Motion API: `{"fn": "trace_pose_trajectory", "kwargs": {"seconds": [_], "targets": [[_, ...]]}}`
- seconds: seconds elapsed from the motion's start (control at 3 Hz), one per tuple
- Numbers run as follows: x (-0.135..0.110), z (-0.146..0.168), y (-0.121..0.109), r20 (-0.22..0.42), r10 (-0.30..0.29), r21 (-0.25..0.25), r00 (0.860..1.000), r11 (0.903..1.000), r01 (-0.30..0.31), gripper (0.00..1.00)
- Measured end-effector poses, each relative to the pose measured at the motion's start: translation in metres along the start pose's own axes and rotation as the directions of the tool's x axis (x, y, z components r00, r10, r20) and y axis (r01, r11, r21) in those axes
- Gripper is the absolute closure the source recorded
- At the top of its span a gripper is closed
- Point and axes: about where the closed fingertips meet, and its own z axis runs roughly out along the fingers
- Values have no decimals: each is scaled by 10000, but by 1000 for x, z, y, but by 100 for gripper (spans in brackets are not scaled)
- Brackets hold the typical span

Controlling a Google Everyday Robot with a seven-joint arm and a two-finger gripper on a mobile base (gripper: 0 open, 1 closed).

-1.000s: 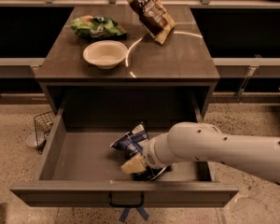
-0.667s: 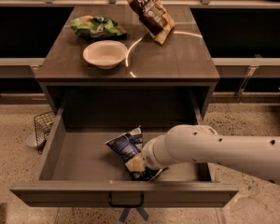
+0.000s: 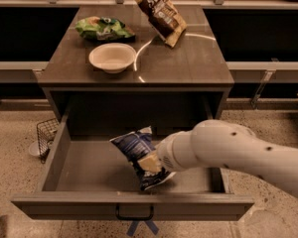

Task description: Pick blue chip bag from top drawer and place on counter

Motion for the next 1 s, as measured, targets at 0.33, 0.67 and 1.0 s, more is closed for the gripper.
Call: {"fn": "trace_pose_trajectory", "kwargs": {"seconds": [0.33, 0.67, 1.0], "targets": [[-25, -76, 7, 696, -121, 84, 9975, 9999, 116, 100], [-35, -144, -5, 1273, -27, 1024, 9919, 9947, -104, 100], [-44, -171, -21, 2043, -83, 1932, 9789, 9806, -320, 100]]}}
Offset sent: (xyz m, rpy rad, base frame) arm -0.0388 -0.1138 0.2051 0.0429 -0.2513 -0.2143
